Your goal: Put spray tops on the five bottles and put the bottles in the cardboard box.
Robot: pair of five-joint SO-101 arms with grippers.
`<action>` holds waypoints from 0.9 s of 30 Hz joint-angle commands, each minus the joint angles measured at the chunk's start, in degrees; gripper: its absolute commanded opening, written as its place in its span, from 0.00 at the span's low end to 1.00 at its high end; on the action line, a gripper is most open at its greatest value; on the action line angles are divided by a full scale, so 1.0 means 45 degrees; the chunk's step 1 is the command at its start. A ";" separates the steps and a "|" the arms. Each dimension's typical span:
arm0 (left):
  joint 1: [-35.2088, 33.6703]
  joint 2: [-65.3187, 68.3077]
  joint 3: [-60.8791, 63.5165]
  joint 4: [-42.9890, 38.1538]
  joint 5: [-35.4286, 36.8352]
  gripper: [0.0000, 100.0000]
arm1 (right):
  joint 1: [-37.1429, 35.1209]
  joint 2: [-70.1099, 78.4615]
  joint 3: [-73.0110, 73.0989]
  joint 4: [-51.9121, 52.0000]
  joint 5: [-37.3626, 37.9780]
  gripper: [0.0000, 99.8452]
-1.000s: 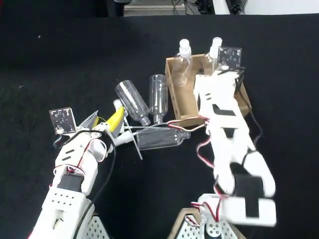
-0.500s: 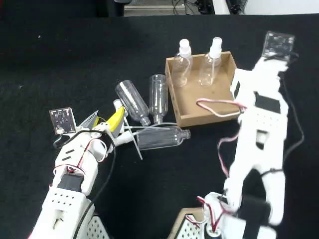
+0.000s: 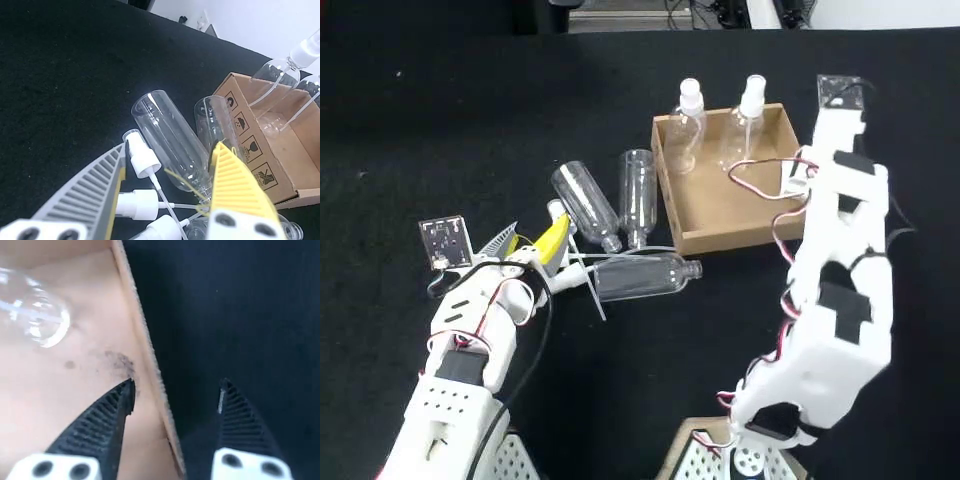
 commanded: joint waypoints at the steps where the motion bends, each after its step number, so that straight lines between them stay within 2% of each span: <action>1: 0.0107 -0.0215 -0.0381 -0.0313 -0.0156 0.27 | 0.0527 0.0186 -0.1241 0.0469 0.0117 0.23; 11: 0.0127 -0.0215 -0.0381 -0.0313 -0.0156 0.27 | 0.0840 0.0283 -0.1260 0.2168 0.0000 0.23; 18: 0.0127 -0.0215 -0.0361 -0.0313 -0.0156 0.27 | 0.1153 0.0283 -0.1241 0.2442 -0.0957 0.23; 27: 0.0127 -0.0215 -0.0361 -0.0313 -0.0156 0.27 | 0.1543 0.0264 -0.0537 0.2344 -0.0977 0.23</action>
